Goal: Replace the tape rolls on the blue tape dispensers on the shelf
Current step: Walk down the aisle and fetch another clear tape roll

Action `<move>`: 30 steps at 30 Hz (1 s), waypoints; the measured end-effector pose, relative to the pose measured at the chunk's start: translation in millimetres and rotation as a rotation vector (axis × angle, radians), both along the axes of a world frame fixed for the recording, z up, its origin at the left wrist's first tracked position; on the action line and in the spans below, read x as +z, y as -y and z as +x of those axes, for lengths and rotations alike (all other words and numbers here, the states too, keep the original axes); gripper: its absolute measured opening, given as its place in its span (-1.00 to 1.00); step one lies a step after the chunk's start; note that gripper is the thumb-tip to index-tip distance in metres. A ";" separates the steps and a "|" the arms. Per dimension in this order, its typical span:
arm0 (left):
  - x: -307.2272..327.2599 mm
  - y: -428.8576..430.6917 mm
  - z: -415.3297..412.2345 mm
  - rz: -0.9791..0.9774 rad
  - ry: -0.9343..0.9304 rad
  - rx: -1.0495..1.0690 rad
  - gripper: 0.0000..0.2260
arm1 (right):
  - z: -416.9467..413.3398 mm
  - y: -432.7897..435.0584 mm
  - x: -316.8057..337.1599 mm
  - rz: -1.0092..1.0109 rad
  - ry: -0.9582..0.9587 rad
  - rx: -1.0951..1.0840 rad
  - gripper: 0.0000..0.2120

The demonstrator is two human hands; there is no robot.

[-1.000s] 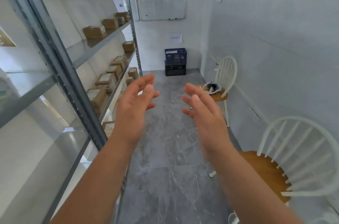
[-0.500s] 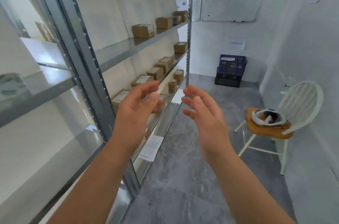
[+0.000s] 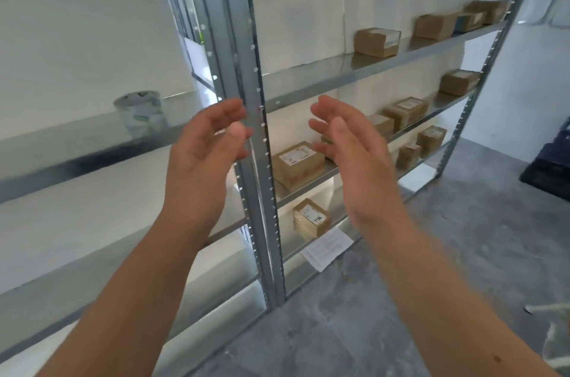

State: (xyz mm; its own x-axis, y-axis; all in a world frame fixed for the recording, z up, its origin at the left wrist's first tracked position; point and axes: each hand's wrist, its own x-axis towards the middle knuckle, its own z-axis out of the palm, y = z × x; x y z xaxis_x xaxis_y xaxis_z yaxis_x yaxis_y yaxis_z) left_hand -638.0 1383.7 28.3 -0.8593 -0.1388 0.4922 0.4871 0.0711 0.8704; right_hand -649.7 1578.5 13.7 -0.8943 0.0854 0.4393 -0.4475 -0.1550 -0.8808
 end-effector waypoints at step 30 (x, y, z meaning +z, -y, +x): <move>14.6 204.0 -141.0 -0.552 0.203 0.548 -0.91 | -154.9 203.9 11.1 -0.021 0.054 0.374 -0.75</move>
